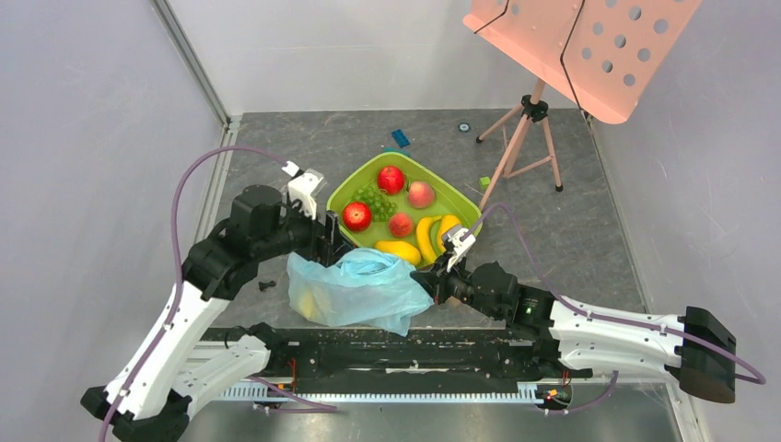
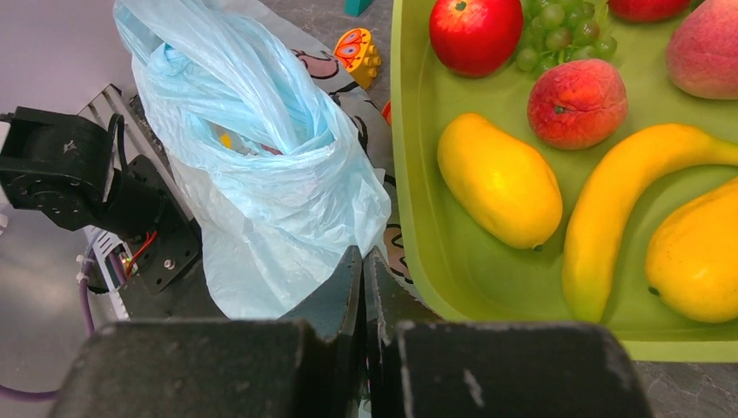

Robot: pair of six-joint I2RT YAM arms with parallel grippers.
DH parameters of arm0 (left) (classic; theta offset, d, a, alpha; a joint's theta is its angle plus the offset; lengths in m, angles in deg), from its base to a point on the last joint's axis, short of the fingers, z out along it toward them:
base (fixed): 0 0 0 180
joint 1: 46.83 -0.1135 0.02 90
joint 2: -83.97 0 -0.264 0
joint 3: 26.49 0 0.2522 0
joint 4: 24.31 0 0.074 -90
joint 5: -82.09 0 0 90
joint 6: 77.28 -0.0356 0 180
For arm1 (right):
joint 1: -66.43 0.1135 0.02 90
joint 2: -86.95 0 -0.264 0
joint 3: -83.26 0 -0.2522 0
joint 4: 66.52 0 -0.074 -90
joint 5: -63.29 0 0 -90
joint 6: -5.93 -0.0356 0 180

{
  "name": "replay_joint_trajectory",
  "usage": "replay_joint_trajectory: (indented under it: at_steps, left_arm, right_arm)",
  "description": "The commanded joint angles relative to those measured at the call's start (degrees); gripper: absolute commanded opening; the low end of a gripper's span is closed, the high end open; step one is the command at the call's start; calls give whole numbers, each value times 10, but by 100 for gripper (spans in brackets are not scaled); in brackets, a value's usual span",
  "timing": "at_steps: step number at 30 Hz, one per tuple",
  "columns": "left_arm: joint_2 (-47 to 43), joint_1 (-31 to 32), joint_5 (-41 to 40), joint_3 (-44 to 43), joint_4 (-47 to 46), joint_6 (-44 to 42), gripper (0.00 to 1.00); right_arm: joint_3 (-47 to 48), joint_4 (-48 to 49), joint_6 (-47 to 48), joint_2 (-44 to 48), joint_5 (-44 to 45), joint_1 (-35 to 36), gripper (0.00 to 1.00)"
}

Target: Take the fake fruits out of the plastic bag

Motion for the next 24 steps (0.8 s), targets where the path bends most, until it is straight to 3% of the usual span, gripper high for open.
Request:
replay_joint_trajectory:
  at_steps: [1,11,18,24]
  left_arm:
    - [52,18,30,-39,2,-117,78]
    - [130,99,-12,-27,-10,-158,70]
    - [125,104,-21,-16,-1,-162,64]
    - [131,107,-14,2,-1,-161,66]
  right_arm:
    - [6,27,13,-3,-16,-1,0]
    - [1,23,16,5,-19,-1,0]
    - [-1,21,16,8,-19,-1,0]
    - [-2,21,15,11,-19,-1,0]
